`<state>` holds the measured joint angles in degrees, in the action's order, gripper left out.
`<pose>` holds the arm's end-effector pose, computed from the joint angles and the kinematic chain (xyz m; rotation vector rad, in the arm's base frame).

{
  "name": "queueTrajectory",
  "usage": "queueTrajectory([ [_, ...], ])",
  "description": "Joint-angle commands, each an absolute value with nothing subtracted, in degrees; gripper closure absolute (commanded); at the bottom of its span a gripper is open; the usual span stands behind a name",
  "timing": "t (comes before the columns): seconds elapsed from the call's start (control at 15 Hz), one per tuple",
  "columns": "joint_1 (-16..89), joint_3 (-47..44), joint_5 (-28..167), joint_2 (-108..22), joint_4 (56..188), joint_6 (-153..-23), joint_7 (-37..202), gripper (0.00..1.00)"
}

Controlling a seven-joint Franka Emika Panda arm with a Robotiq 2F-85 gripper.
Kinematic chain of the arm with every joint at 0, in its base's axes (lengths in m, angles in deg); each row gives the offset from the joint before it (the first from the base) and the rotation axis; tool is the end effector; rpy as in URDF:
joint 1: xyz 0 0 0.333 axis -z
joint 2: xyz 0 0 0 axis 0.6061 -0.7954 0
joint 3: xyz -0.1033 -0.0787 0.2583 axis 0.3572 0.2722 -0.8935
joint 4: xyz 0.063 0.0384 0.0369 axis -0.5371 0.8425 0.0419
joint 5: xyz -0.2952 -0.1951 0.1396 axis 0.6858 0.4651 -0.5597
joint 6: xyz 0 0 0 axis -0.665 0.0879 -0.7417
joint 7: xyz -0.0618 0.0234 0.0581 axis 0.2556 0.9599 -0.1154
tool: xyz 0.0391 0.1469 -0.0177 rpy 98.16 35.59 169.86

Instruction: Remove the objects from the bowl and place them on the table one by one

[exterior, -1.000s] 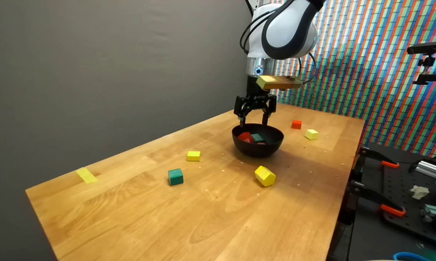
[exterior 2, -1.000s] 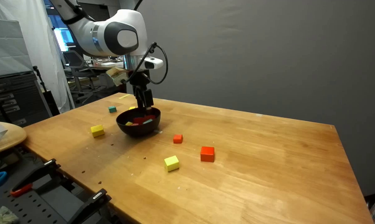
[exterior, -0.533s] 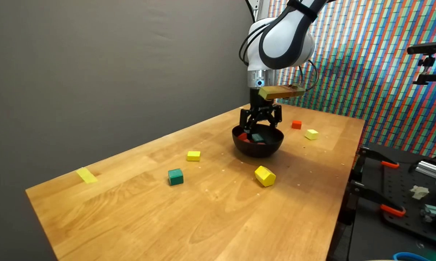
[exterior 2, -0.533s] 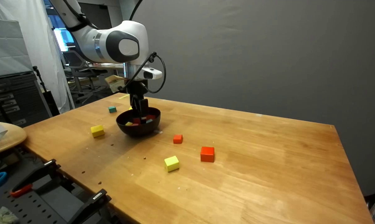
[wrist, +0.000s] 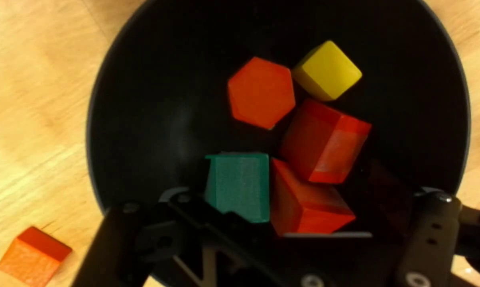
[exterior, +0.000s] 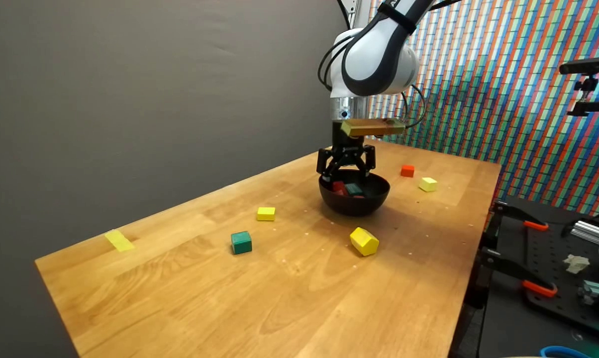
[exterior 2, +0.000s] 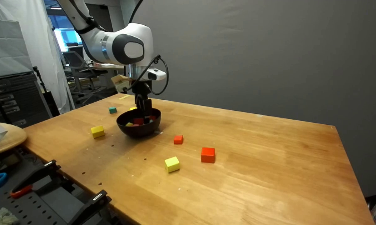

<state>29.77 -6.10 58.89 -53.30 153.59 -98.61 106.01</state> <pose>0.5230 0.0788 0.1096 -3.0126 0.7128 0.1803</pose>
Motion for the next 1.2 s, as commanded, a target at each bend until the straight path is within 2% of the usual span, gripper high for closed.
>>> queueTrajectory([
  [0.0, 29.31, -6.15, 56.94, -56.69, 149.51, -97.48, 106.19, 0.00],
  [0.53, 29.24, -5.89, 54.86, -57.72, 149.74, -96.41, 107.65, 0.00],
  [1.13, 26.88, -1.18, 59.99, -51.14, 153.02, -98.05, 112.19, 0.00],
])
